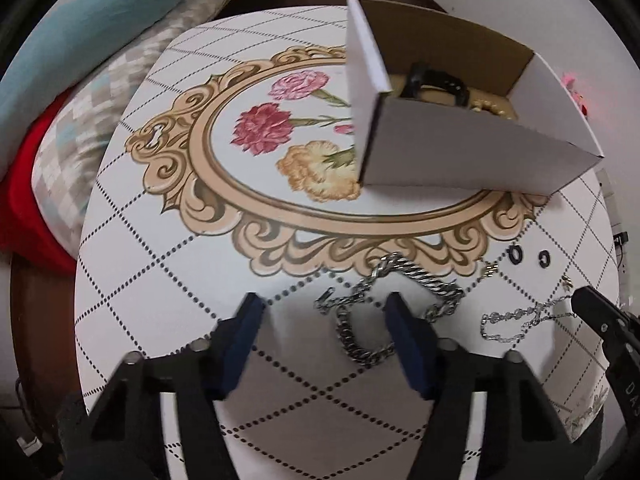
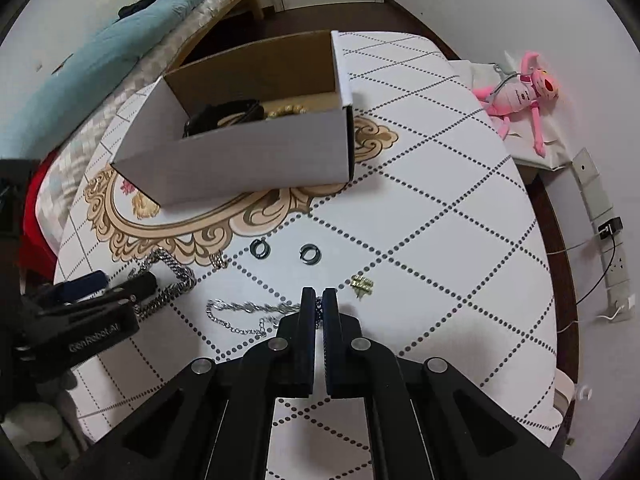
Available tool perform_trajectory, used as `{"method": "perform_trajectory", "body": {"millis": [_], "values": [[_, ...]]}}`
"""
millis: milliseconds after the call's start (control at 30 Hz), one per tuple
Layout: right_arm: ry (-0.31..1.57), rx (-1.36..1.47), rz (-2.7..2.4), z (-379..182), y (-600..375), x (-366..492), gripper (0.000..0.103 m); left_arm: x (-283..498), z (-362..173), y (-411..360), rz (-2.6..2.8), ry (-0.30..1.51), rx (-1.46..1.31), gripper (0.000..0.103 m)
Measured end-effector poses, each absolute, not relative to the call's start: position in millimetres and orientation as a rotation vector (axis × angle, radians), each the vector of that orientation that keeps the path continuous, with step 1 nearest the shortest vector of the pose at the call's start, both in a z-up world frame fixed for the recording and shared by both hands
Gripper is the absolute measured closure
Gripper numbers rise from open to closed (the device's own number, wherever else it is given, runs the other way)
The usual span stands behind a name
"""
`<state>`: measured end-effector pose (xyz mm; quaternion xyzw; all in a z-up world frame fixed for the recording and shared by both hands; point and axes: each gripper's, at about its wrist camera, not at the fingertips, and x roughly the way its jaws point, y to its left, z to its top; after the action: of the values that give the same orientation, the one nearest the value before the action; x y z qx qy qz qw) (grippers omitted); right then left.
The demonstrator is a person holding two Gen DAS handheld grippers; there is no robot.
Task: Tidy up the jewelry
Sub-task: 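Grasp the chunky silver chain with the left gripper while the right grasps the thin chain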
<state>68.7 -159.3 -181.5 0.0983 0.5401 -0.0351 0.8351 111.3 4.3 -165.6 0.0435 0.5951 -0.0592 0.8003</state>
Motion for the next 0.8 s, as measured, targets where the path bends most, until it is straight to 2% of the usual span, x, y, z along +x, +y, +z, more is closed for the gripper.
{"method": "perform_trajectory", "body": {"millis": [33, 67, 100, 300, 800], "values": [[1.144, 0.215, -0.074, -180.1, -160.9, 69.2, 0.100, 110.5, -163.2, 1.0, -0.138, 1.267, 0.102, 0.070], [1.143, 0.218, -0.074, -177.0, -161.6, 70.7, 0.100, 109.6, -161.9, -1.7, -0.148, 1.267, 0.103, 0.087], [1.141, 0.223, -0.072, -174.9, -162.9, 71.6, 0.100, 107.9, -160.2, -5.4, -0.159, 1.272, 0.099, 0.097], [1.116, 0.252, -0.059, -159.8, -169.1, 73.0, 0.100, 105.0, -153.8, -2.9, -0.191, 1.279, 0.027, 0.098], [1.033, 0.321, 0.011, -113.7, -177.8, 74.0, 0.100, 94.8, -90.4, 11.6, -0.268, 1.177, -0.063, 0.098]]}}
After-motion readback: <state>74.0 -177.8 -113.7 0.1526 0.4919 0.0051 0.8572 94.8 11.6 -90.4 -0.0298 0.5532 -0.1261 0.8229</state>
